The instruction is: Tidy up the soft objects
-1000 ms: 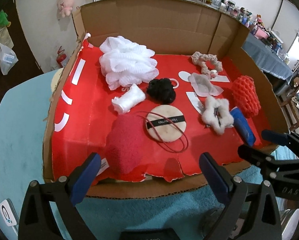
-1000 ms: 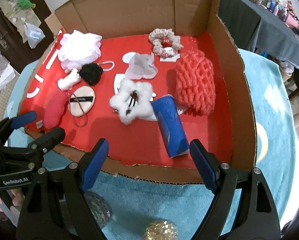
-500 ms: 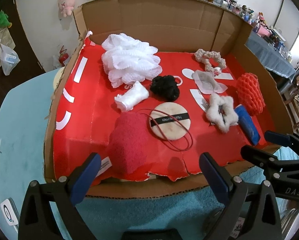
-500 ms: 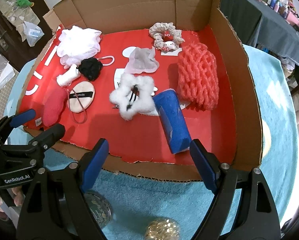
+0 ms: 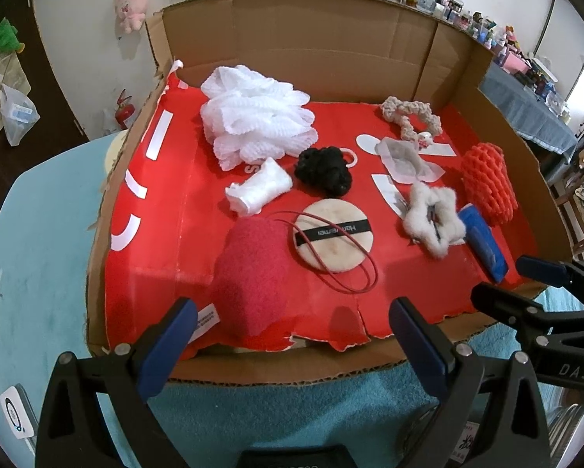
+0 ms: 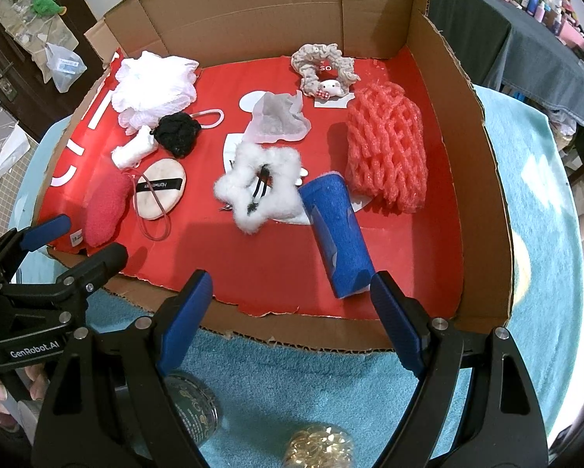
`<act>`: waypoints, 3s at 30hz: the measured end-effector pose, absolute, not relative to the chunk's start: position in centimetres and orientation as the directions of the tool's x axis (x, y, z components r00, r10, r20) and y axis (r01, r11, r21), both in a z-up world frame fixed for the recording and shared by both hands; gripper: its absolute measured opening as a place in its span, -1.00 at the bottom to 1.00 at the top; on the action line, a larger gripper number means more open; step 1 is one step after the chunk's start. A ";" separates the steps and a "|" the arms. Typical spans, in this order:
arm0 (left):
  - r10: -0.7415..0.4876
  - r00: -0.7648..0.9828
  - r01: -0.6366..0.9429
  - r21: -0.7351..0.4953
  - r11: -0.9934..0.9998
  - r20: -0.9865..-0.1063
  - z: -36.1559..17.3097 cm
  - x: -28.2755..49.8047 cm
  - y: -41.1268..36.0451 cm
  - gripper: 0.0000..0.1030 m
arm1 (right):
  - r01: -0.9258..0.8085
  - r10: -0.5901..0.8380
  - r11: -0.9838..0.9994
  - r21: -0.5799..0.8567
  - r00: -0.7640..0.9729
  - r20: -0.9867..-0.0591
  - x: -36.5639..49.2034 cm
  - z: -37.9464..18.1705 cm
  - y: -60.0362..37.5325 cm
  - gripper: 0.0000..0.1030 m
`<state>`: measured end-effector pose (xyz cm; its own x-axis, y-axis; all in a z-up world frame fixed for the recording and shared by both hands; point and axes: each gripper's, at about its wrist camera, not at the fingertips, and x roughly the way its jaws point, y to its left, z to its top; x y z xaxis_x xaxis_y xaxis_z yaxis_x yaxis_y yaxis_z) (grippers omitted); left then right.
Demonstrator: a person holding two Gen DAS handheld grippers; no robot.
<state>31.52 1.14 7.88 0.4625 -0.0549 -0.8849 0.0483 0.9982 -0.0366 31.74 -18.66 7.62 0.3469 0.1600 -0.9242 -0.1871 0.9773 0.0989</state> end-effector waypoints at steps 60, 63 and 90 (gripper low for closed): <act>-0.056 0.472 0.055 -0.034 0.998 -0.880 7.7 31.4 1.2 0.95 | -0.188 0.164 0.977 0.102 0.355 -0.920 31.6 7.8 -18.6 0.61; -0.057 0.470 0.058 -0.034 0.998 -0.881 7.7 31.4 1.2 0.95 | -0.188 0.164 0.977 0.102 0.355 -0.920 31.6 7.8 -18.6 0.61; -0.022 0.713 -0.003 -0.035 0.999 -0.701 17.4 21.4 2.8 1.00 | -0.193 0.149 0.980 0.040 0.593 -0.792 25.2 16.6 -20.4 0.61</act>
